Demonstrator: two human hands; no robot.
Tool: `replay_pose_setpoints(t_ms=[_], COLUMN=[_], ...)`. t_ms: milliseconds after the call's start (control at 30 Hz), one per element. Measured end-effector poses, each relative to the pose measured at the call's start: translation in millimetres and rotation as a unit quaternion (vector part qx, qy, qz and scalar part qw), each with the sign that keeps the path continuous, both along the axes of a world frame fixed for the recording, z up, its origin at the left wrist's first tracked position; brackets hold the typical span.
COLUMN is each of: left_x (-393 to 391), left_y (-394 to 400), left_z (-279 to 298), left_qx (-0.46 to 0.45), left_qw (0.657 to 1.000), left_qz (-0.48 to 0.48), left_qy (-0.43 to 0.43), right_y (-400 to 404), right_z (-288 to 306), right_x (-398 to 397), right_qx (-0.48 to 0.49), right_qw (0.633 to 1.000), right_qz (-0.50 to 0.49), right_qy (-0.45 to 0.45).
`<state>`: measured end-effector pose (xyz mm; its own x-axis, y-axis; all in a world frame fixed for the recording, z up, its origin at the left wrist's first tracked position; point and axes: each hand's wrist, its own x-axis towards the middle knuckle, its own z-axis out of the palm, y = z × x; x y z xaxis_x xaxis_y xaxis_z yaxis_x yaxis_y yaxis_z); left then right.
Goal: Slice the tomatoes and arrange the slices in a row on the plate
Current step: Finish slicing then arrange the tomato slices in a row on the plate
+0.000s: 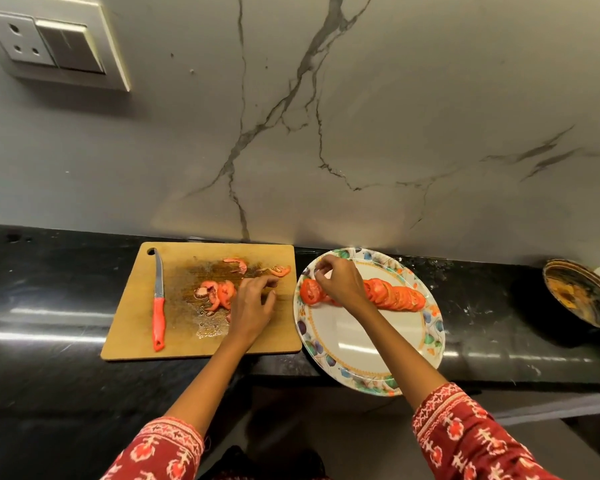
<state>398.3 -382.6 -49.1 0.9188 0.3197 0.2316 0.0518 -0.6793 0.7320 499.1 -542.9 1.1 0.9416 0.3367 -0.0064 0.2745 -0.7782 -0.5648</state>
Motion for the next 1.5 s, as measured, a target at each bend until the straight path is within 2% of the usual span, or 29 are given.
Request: replay_pose_setpoints(t_ms=[200,467,667,867,1033,1233,1400,1500], left_x=[-27.1,-67.4,-79.9,-79.7,-68.7,-49.8,-35.8,-34.0], left_y=[43.6,106.5,134.6,142.9,141.1,130.4,120.8,124.1], left_z=[11.0,9.4,2.8,-3.8,-6.8,3.0,21.4,23.5], left_qx=[-0.008,-0.031,-0.042,-0.054,-0.049,-0.033,-0.160,-0.193], left_qw=[0.997,0.980,0.983,0.988,0.996,0.997,0.982,0.975], left_qz=[0.080,0.195,0.180,0.144,0.059,0.022,-0.051,-0.071], left_qy=[-0.022,-0.001,0.004,0.013,0.046,0.063,0.088,0.086], right_y=[43.7,105.1,141.8,155.5,148.5,135.1,126.1,126.0], right_z=[6.1,-8.1,-20.1,-18.6,-15.0,-4.4,20.9,26.8], right_x=[-11.6,-40.1,-59.8,-62.8,-59.3,-50.4,-43.5,-39.0], right_qx=[0.018,0.022,0.013,-0.019,0.033,0.108,0.163,0.177], right_qw=[0.999,0.990,0.990,0.980,0.968,0.949,0.931,0.925], right_qz=[0.046,0.052,0.017,0.048,0.076,0.100,0.164,0.177], right_qy=[0.021,0.130,0.136,0.191,0.236,0.278,0.282,0.285])
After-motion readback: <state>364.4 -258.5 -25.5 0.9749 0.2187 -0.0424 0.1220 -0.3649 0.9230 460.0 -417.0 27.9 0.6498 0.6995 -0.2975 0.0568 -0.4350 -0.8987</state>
